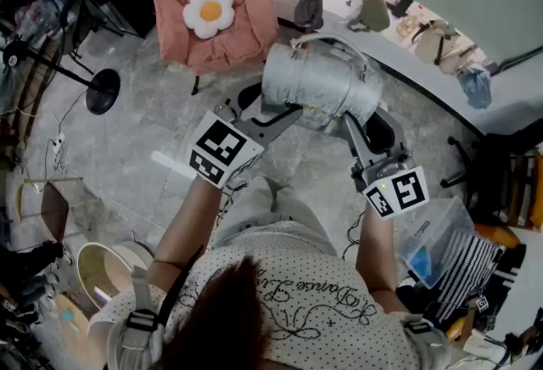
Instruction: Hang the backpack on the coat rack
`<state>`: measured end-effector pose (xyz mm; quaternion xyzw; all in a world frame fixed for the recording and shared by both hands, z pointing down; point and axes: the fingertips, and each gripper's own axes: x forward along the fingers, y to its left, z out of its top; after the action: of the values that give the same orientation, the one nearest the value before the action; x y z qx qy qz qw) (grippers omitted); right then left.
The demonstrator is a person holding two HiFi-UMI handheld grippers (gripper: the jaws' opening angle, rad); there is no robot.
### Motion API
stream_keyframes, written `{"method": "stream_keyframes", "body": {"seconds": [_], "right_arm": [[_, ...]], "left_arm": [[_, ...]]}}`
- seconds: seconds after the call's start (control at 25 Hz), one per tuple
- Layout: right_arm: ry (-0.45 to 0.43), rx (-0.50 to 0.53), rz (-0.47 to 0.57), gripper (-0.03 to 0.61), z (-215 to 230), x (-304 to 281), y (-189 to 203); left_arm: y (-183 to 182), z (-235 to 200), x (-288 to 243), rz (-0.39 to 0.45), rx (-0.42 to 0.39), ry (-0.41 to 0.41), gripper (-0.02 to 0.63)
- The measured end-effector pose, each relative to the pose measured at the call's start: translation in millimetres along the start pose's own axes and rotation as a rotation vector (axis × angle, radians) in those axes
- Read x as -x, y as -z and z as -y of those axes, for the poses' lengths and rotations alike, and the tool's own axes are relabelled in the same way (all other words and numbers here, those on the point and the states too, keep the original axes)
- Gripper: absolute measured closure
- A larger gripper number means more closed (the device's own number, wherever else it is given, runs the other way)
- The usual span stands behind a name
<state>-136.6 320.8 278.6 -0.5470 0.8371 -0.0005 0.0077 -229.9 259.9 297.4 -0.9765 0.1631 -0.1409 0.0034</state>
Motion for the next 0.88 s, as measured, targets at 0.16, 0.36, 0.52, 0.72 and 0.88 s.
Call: {"method": "stream_keyframes", "body": {"seconds": [0.16,0.36,0.52,0.72,0.88], "right_arm": [[0.003,-0.013,0.014,0.426,4,15,-3],[0.000,-0.040,0.037,0.425,9,37,-1],[-0.020,-0.039,0.045,0.424,14,45,-4],[-0.039,-0.029,0.057,0.423,20,43,-8],[-0.042,-0.037,0.058,0.424,27,35,-7]], "left_arm": [[-7,16,-4,0.030,0.007,0.014,0.342],[-6,39,-10,0.031,0.008,0.009,0.342],[-10,48,-13,0.035,0.013,-0.006,0.342],[-14,47,-17,0.041,0.023,-0.021,0.343],[-16,38,-22,0.037,0.022,-0.026,0.342]]}}
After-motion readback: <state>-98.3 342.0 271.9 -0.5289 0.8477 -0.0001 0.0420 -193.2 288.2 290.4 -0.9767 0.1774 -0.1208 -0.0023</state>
